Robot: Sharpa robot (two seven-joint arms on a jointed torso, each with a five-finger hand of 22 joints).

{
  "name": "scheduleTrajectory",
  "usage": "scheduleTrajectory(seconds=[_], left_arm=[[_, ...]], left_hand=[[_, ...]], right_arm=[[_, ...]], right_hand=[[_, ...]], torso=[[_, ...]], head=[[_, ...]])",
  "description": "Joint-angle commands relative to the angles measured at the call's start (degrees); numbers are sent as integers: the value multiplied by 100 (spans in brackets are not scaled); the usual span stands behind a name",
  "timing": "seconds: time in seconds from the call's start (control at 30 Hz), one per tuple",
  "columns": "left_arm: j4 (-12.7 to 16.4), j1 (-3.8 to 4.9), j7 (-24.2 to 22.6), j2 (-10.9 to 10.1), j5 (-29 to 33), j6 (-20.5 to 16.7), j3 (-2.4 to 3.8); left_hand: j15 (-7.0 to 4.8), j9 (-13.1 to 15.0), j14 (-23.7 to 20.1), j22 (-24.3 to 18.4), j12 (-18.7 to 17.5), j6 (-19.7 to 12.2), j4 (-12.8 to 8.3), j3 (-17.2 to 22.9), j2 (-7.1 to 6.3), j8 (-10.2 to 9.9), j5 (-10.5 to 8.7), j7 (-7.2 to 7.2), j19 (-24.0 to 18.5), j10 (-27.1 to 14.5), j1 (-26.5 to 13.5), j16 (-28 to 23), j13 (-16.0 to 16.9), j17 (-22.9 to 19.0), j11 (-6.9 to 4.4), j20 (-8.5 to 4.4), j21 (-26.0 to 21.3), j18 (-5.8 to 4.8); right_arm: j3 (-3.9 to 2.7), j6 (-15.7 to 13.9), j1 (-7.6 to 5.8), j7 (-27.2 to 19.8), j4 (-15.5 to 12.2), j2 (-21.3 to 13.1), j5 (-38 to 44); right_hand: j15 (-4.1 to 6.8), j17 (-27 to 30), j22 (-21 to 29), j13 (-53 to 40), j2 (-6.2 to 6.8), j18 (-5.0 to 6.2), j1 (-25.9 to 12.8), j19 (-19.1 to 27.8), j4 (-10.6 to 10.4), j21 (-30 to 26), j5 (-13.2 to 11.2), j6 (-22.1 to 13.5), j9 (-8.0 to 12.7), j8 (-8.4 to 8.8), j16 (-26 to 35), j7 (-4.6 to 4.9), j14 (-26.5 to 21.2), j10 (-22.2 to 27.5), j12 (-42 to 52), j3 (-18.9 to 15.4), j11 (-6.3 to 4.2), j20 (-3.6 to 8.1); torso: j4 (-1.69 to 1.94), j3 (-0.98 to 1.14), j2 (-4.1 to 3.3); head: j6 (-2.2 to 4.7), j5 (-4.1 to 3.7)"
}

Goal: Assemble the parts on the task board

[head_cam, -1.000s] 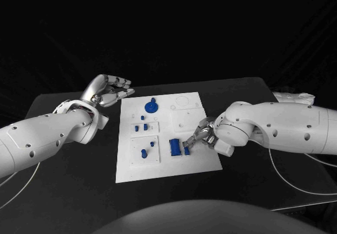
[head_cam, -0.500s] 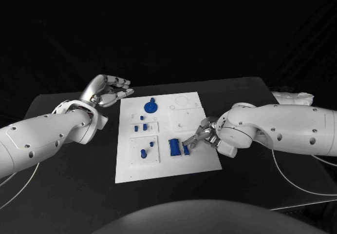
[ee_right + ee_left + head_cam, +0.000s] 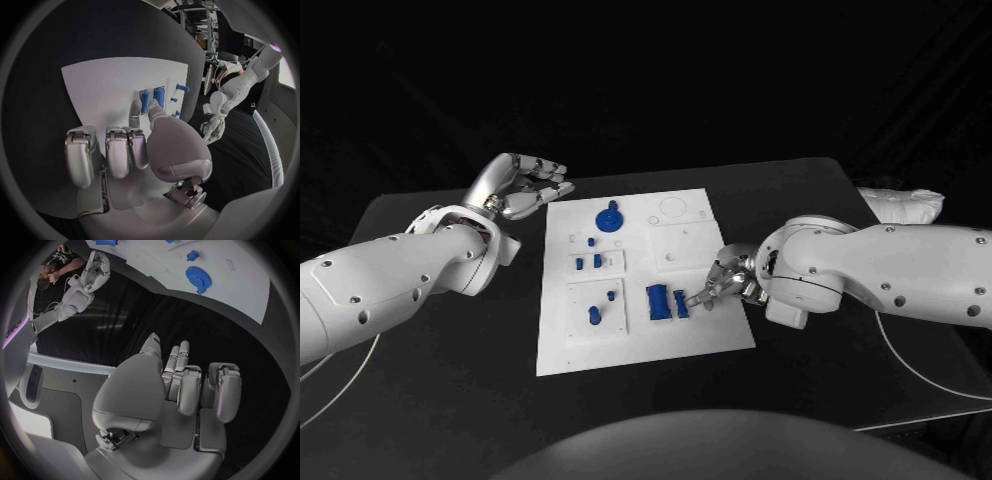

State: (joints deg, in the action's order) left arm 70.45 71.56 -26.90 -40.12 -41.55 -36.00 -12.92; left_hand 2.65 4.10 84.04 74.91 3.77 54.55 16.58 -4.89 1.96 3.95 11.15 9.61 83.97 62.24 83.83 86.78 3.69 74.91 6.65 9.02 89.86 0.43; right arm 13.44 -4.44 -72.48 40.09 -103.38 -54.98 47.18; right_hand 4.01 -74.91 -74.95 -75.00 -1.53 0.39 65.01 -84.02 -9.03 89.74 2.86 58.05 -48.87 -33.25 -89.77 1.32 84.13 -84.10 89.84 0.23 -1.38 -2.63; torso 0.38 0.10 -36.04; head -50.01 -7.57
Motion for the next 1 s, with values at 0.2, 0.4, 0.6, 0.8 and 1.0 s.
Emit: scheduleTrajectory(seconds=[0.2,0.4,0.6,0.8,1.0], left_arm=[[18,2,-13,-1,-28,79,3],[12,2,-14,-5,-31,66,3],[29,2,-21,-4,-42,56,3],[29,2,-20,-4,-56,59,3],[28,2,-19,-4,-59,59,3]], left_hand=[[-24,0,345,1509,8,26,11,-27,43,-9,29,-11,603,8,36,-27,-2,799,-27,-52,14,-43],[-25,-1,345,1509,8,26,12,-27,49,-10,30,-11,603,8,45,-28,-2,796,-27,-53,14,-43],[-25,-1,345,1509,8,26,12,-27,49,-10,30,-11,603,8,45,-28,-2,796,-27,-53,14,-43],[-25,-1,345,1509,8,26,12,-27,49,-10,30,-11,603,8,45,-28,-2,796,-27,-53,14,-43],[-25,-1,345,1509,8,26,12,-27,49,-10,30,-11,603,8,45,-28,-2,796,-27,-53,14,-43]], right_arm=[[3,542,45,260,61,109,263],[3,588,83,239,139,201,211],[3,608,118,227,248,299,262],[3,616,152,220,337,393,279],[3,584,170,212,397,442,284]], right_hand=[[40,-1509,-1505,-1500,-65,-39,20,-598,-34,26,4,-71,-124,-59,-23,7,587,-590,16,-61,-47,50],[43,-1509,-1505,-1500,-104,-39,27,-598,-60,26,7,-85,-185,-84,-23,4,587,-590,16,-79,-50,53],[45,-1509,-1505,-1500,-128,-39,57,-598,-62,26,6,-98,-230,-100,-23,-2,587,-590,16,-86,-54,56],[49,-1509,-1505,-1500,-140,-39,86,-598,-59,26,5,-104,-271,-116,-23,-6,587,-590,16,-95,-58,59],[51,-1509,-1505,-1500,-167,-39,94,-598,-69,26,6,-109,-296,-124,-23,-8,587,-590,16,-97,-60,61]], torso=[[-1,1,-2],[12,-7,-5],[3,-3,0],[11,0,-5],[5,-6,-2]], head=[[1,16],[1,-6],[1,0],[1,2],[1,2]])
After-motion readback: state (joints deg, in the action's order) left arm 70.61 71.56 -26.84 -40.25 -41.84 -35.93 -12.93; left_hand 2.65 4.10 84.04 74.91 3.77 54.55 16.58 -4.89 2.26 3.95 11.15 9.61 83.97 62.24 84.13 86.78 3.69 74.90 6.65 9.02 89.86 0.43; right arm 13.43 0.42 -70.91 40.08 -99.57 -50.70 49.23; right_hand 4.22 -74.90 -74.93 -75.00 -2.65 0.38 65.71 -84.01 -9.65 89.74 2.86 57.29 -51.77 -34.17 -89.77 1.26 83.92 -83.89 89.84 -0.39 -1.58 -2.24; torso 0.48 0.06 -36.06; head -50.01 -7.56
